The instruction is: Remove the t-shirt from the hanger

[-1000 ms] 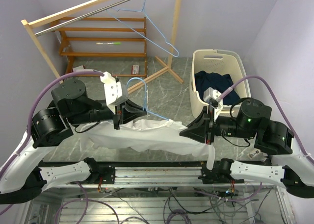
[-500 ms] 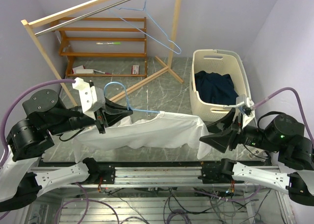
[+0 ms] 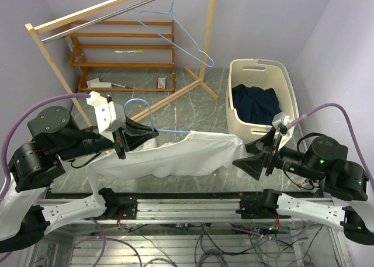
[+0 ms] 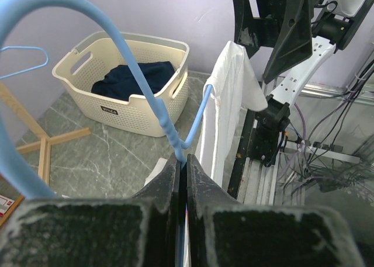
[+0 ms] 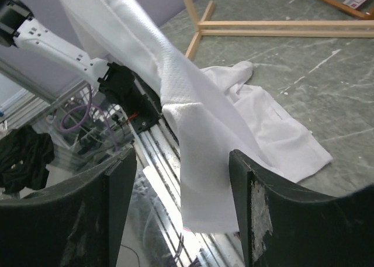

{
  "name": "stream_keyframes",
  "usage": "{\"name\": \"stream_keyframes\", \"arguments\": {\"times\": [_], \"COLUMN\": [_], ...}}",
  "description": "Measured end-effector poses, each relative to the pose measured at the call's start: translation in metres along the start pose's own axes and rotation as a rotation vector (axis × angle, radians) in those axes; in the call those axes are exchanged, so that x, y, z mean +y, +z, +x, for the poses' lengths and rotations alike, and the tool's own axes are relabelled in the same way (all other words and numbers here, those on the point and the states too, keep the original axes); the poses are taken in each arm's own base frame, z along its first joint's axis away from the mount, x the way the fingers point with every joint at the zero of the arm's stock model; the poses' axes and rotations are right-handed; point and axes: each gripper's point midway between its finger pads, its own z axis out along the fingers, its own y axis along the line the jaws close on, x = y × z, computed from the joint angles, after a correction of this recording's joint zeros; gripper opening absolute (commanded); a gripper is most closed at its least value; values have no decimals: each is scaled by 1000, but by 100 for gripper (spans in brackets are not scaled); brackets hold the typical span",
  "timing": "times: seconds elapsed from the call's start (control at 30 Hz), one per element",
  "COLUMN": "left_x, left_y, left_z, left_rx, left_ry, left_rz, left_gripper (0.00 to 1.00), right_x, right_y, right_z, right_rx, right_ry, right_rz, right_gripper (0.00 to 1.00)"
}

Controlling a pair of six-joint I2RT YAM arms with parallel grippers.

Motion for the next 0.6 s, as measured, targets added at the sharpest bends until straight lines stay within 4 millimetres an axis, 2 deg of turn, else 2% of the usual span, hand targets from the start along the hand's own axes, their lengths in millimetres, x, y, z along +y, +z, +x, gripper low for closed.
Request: {"name": "stream_keyframes", "arguments": {"times": [0.13,0.2,0.37,0.4,0.5,0.6], "left_x": [-1,-2,-3,-3,-4,-5], "left_y": [0,0,0,-1,-3,-8], "left_z": [0,0,0,0,0,0], "left_rx": [1,1,0,0,0,-5], "left_ry": [-6,-10,-18,-19,-20,-21], "left_rz": [4,7,10,11,10,9], "left_gripper": [7,7,7,7,7,7], "right_x": [-8,-12,-22,-24,-31,-45], "right_y": [4,8,19,20,18,8], "right_z": [-2,-3,-7,-9,-15,-23], "right_rx": [-7,-8,-13,-19,-50,-103], "right_ry": [-7,-12,-35,-37,-32,-10], "right_rz": [46,69,126,138,185,262], "right_gripper": [64,56,5,0,0,0]}}
